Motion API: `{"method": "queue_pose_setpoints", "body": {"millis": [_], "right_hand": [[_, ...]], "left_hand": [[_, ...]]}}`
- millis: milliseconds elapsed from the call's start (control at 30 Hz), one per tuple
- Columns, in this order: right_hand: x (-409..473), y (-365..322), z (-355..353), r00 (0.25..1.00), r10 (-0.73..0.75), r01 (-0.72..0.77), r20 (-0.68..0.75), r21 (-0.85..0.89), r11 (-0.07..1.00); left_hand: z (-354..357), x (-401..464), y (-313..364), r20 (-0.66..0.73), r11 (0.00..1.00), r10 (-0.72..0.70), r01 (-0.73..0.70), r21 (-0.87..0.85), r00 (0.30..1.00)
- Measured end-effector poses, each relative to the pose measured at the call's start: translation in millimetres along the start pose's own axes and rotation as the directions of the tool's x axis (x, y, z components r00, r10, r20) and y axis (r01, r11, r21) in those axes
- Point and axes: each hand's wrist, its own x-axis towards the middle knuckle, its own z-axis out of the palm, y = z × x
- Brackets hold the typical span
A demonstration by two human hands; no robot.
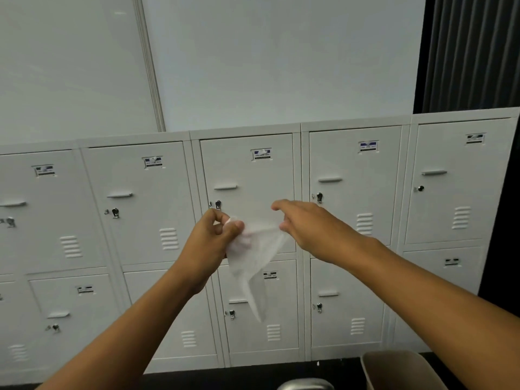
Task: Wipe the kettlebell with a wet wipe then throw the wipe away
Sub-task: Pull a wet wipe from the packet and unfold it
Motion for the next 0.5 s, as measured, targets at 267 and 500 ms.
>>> {"method": "queue_pose_setpoints", "body": {"millis": [267,500], "right_hand": [[-1,-18,13,0.994,-0.113,0.11,-0.008,-0.178,0.978],[-4,-23,14,0.995,-0.094,0.097,0.023,-0.202,0.975]], "left_hand": [[3,-6,-20,0.048,0.977,-0.161,0.166,-0.132,0.986],[-14,-6,-30,0.016,0.962,-0.042,0.036,0.272,0.999]]}}
